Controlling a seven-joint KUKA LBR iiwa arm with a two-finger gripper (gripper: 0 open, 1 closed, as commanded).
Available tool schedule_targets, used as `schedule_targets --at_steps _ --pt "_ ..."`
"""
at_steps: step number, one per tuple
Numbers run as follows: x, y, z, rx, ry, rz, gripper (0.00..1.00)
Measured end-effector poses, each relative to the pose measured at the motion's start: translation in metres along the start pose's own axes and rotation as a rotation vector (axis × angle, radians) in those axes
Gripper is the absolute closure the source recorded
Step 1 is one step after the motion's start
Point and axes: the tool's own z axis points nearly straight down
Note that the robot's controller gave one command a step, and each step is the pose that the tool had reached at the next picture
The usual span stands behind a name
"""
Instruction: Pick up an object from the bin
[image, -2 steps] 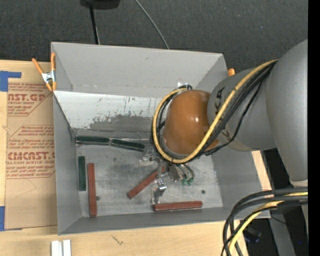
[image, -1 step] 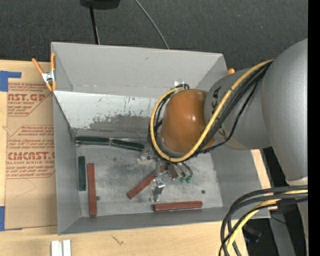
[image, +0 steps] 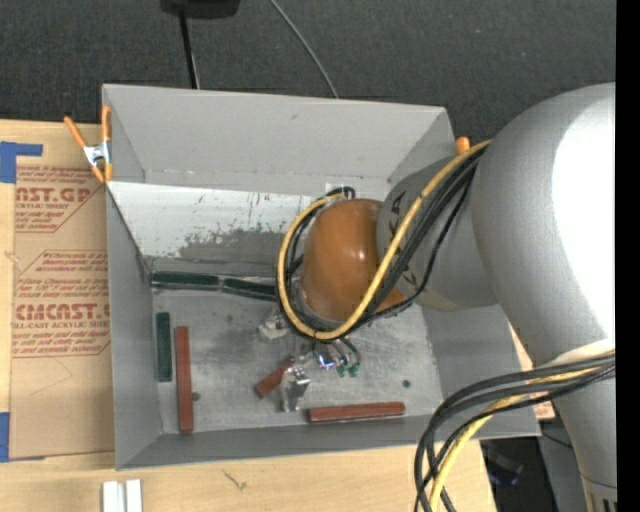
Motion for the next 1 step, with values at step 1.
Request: schedule_targets --at_steps 1 --pt "0.0012 -0.0025 -0.0054 -0.001 -0.008 -0.086 1.00"
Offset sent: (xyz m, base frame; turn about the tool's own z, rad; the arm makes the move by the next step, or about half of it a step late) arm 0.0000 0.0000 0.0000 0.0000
